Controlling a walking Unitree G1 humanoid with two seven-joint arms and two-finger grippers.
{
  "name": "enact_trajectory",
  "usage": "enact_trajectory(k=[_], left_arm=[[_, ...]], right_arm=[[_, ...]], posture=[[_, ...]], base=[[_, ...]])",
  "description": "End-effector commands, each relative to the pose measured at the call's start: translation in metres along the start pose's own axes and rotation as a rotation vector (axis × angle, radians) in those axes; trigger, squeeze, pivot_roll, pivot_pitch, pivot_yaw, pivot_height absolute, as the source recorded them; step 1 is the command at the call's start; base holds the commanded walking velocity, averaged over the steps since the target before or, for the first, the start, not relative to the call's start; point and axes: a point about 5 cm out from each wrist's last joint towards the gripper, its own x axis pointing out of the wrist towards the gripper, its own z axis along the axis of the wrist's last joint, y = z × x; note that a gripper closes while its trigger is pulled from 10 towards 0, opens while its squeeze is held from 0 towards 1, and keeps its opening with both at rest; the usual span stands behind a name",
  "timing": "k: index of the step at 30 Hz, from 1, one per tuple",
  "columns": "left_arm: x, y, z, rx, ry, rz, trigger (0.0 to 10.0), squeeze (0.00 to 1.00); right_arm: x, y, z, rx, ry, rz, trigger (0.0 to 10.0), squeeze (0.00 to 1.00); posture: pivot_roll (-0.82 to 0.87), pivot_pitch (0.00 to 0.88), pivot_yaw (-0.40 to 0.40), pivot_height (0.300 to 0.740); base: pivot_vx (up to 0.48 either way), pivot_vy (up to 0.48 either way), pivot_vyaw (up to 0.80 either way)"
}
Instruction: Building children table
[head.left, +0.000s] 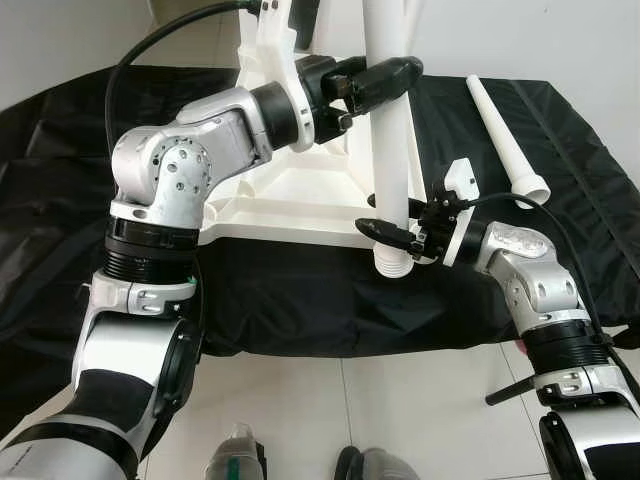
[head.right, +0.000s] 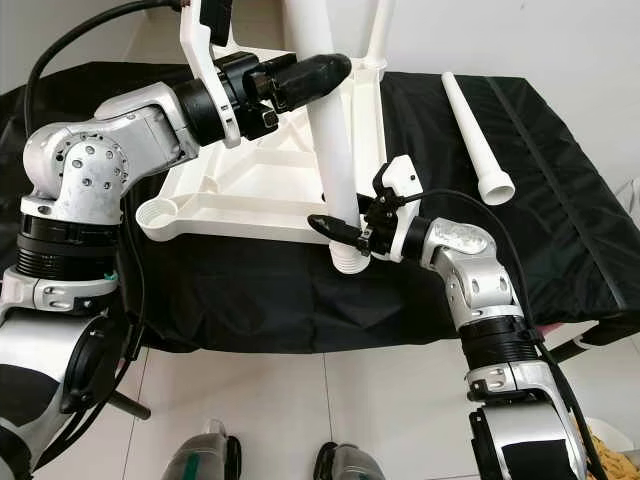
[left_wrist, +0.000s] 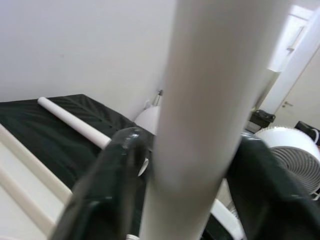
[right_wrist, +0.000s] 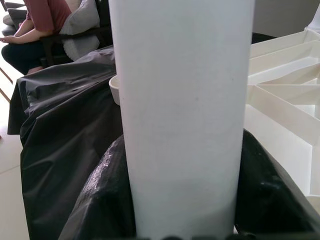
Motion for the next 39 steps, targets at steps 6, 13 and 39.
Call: enact_trajectory(k=[6,13,39], left_arm=[[0.0,-0.022,0.012,0.021,-0.034,-0.307,0.0,0.0],[0.005,-0.019,0.013,0.082,-0.025,-0.237,10.0,0.0],[0.028,0.02,0.023,0.293,0.04,0.364,10.0,0.0]], right_arm=[[-0.002,-0.002,0.007,-0.009,-0.02,0.014,10.0,0.0],[0.0,-0.005,0.009,-0.003,-0.032,-0.027,10.0,0.0],[0.039,-0.019,0.018,-0.093,-0.083,-0.552,10.0,0.0]], posture=[[0.08,0.02,-0.042,0.74],[0.08,0.014,-0.043,0.74],[0.08,0.019,-0.035,0.74]], base=[[0.0,0.0,0.0],[0.0,0.0,0.0],[0.0,0.0,0.0]])
